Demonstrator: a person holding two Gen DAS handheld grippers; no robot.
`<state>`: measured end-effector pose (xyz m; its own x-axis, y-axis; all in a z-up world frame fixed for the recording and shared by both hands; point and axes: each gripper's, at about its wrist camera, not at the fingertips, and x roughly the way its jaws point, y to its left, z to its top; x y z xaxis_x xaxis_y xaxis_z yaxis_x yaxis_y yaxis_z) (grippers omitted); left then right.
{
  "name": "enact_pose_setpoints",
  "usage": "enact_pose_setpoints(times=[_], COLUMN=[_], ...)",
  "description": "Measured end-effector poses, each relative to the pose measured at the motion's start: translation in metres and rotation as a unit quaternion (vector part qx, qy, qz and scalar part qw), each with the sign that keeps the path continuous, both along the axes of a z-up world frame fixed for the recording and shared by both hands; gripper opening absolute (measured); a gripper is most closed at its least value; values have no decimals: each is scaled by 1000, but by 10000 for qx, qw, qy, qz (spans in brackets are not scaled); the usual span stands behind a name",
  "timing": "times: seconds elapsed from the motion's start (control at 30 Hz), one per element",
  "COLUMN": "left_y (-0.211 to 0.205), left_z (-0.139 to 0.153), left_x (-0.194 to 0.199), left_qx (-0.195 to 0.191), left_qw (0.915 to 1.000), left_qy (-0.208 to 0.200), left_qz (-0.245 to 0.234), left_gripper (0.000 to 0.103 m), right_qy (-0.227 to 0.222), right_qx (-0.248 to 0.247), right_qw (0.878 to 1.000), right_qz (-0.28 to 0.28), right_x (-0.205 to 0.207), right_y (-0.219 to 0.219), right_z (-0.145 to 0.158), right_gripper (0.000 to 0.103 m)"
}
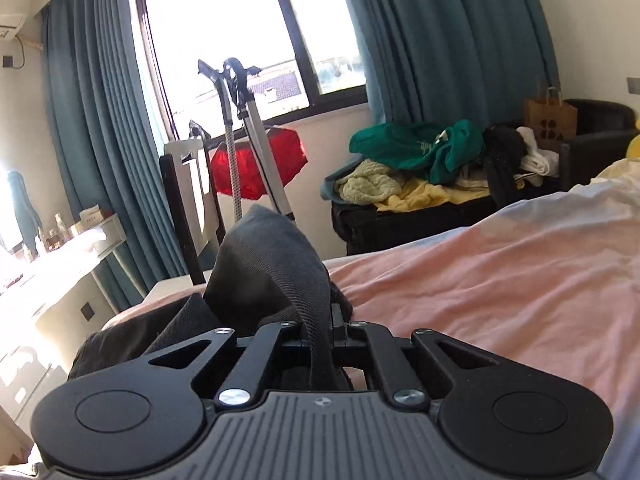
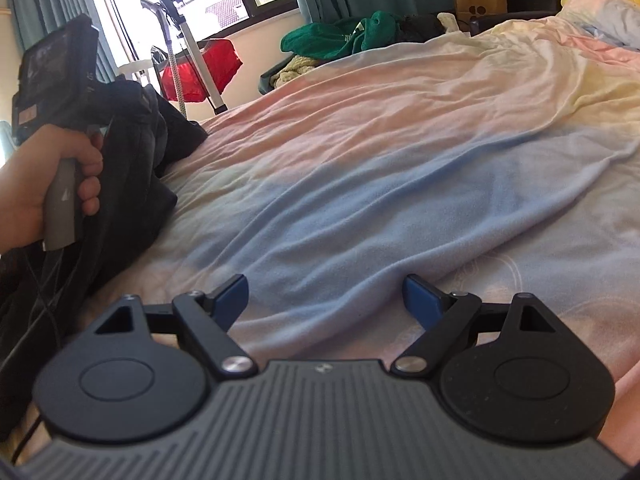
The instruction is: Fold clothes
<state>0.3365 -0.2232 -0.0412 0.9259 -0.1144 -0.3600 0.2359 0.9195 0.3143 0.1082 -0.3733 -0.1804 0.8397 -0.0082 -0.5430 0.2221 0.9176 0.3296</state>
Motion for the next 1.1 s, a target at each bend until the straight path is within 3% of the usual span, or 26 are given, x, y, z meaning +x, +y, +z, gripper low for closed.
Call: enact_pose_setpoints(times=[0.17,0.27,0.37,0.5,0.67,0.77,0.87,0.9,1.0,1.1], left_y=[9,25,48,84,135,152,162,163,168,173], left_z=[53,68,57,15,-26,-22,-17,-18,-25,-35], left_x=[-108,-182,-254,-327,-356,-353,-348,-348,-349,-345], left_qx=[62,-96,-193,-195,-563,-896,-1157,-1216,-1366,-1515], left_qw=[9954,9917,9887,9892,9901,9875,9843,9834,9807,9765], left_qy=[-368,-175,98,563,1157,1225,1286,1297,1339,1487], left_qz=[-880,-1273,-1484,-1337,-563,-416,-351,-358,-401,-367], left_gripper=[4,4,4,4,4,5,5,5,5,5], right_qy=[-483,-790,-1093,-1275,-991,-910,-739,-614,-291,-91], right_qx=[35,137,478,1646,2752,3065,3101,3131,3248,3497], right_qw=[9988,9967,9926,9776,9562,9472,9462,9453,9415,9342], right_qz=[-1,-90,-210,-294,-78,258,552,673,847,694], right_x=[-14,-32,-55,-86,-95,-84,-59,-46,-12,18], right_y=[-3,-9,-22,-51,-60,-50,-35,-31,-25,-30], right_z=[18,36,53,63,55,49,40,35,19,0], right_gripper=[85,85,85,87,86,83,77,67,52,43])
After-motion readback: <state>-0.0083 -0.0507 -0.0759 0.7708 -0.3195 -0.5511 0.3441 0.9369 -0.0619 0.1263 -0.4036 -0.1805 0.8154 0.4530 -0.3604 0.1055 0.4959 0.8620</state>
